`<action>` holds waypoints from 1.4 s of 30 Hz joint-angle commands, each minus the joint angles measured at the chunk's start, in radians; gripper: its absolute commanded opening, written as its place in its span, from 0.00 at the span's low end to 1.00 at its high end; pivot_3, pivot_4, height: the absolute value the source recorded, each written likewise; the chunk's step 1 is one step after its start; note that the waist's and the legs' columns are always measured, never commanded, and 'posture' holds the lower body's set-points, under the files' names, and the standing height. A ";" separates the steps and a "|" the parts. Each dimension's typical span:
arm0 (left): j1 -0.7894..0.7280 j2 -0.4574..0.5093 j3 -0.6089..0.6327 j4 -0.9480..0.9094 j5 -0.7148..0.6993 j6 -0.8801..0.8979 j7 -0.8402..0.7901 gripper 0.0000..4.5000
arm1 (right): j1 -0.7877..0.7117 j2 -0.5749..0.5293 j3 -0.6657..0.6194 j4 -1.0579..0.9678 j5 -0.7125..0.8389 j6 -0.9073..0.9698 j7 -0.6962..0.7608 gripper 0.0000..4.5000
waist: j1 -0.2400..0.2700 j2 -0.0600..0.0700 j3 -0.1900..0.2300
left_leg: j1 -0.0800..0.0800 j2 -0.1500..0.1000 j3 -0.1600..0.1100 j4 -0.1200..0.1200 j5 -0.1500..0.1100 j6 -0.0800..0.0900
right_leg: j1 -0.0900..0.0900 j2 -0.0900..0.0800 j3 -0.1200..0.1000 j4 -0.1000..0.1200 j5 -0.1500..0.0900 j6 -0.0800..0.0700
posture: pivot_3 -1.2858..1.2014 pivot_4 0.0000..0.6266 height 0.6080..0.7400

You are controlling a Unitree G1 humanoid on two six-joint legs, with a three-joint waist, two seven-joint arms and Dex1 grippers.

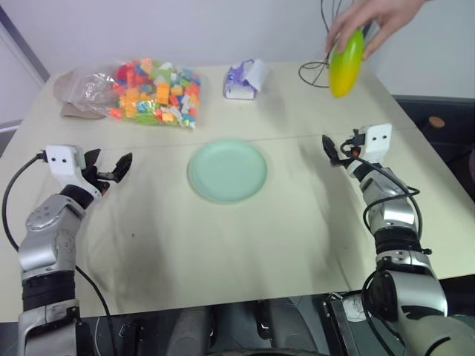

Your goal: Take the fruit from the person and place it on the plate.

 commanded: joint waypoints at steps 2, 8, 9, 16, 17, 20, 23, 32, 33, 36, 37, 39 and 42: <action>-0.012 0.016 0.017 -0.009 0.005 -0.027 0.000 1.00 | -0.016 -0.010 -0.006 -0.014 0.001 -0.021 0.001 0.99 | 0.000 0.000 0.000 | 0.000 0.000 0.000 0.000 0.000 0.000 | 0.000 0.000 0.000 0.000 0.000 0.000 | 0.52 0.24 1.00; -0.014 0.024 0.019 -0.002 0.008 -0.030 -0.004 1.00 | -0.016 -0.010 -0.006 -0.017 0.001 -0.017 0.001 0.99 | 0.000 0.000 0.000 | 0.000 0.000 0.000 0.000 0.000 0.000 | 0.000 0.000 0.000 0.000 0.000 0.000 | 0.52 0.24 1.00; -0.017 0.029 0.019 0.000 0.008 -0.031 -0.008 1.00 | -0.016 -0.010 -0.006 -0.017 0.001 -0.017 0.001 0.99 | 0.000 0.000 0.000 | 0.000 0.000 0.000 0.000 0.000 0.000 | 0.000 0.000 0.000 0.000 0.000 0.000 | 0.52 0.24 1.00; 0.020 0.137 0.024 -0.236 -0.311 0.270 -0.252 1.00 | -0.012 -0.013 -0.006 -0.021 0.001 -0.014 0.000 0.99 | -0.002 0.000 0.000 | 0.000 0.000 0.000 0.000 0.000 0.000 | 0.000 0.000 0.000 0.000 0.000 0.000 | 0.52 0.24 1.00; 0.036 0.167 0.023 -0.288 -0.382 0.345 -0.291 1.00 | -0.012 -0.014 -0.006 -0.021 0.001 -0.014 0.000 0.99 | -0.003 0.000 0.000 | 0.000 0.000 0.000 0.000 0.000 0.000 | 0.000 0.000 0.000 0.000 0.000 0.000 | 0.52 0.24 1.00; 0.031 0.218 0.029 -0.354 -0.458 0.428 -0.323 1.00 | -0.010 -0.015 -0.006 -0.025 0.000 -0.012 -0.001 0.99 | -0.003 0.000 0.000 | 0.000 0.000 0.000 0.000 0.000 0.000 | 0.000 -0.001 0.001 -0.001 0.000 0.000 | 0.52 0.24 1.00; -0.009 0.237 0.024 -0.362 -0.464 0.439 -0.313 1.00 | 0.016 -0.040 -0.002 -0.083 0.003 0.022 0.023 0.99 | -0.001 0.000 0.000 | 0.002 0.000 -0.001 0.000 0.000 0.000 | 0.003 0.000 0.000 0.000 0.000 0.000 | 0.52 0.24 1.00; -0.103 0.259 -0.010 -0.318 -0.443 0.444 -0.350 1.00 | -0.016 -0.174 -0.038 -0.533 0.215 0.494 0.123 0.99 | -0.005 0.001 0.000 | 0.003 0.000 0.000 0.000 0.000 0.000 | 0.003 0.003 -0.001 0.000 0.000 0.000 | 0.52 0.24 1.00; -0.116 0.254 -0.017 -0.307 -0.437 0.439 -0.351 1.00 | -0.049 -0.170 -0.037 -0.530 0.228 0.517 0.122 0.99 | -0.005 0.001 0.000 | 0.003 0.001 -0.001 0.000 0.000 0.000 | 0.003 0.004 -0.001 0.000 0.000 0.000 | 0.52 0.24 1.00; -0.147 0.251 -0.049 -0.299 -0.415 0.425 -0.362 1.00 | -0.163 -0.139 -0.023 -0.475 0.241 0.551 0.118 0.99 | -0.004 0.001 0.000 | 0.003 0.001 0.000 0.001 0.000 0.000 | 0.003 0.006 0.000 0.000 0.000 0.000 | 0.52 0.24 1.00; -0.155 0.248 -0.053 -0.305 -0.418 0.426 -0.365 1.00 | -0.192 -0.130 -0.016 -0.450 0.236 0.551 0.119 0.99 | -0.003 0.001 0.000 | 0.003 0.001 0.000 0.001 0.000 0.000 | 0.003 0.006 0.000 0.000 0.000 0.000 | 0.52 0.24 1.00; -0.166 0.245 -0.058 -0.313 -0.420 0.427 -0.366 1.00 | -0.233 -0.116 -0.003 -0.401 0.221 0.538 0.123 0.99 | -0.001 0.001 0.000 | 0.002 0.001 0.000 0.001 0.000 0.000 | 0.003 0.006 -0.001 -0.001 0.000 0.000 | 0.52 0.24 1.00; -0.168 0.241 -0.055 -0.323 -0.419 0.424 -0.357 1.00 | -0.276 -0.099 0.018 -0.329 0.197 0.519 0.125 0.99 | 0.000 0.001 0.000 | 0.002 0.001 0.000 0.001 0.000 0.000 | 0.003 0.004 -0.001 -0.001 0.000 0.000 | 0.52 0.24 1.00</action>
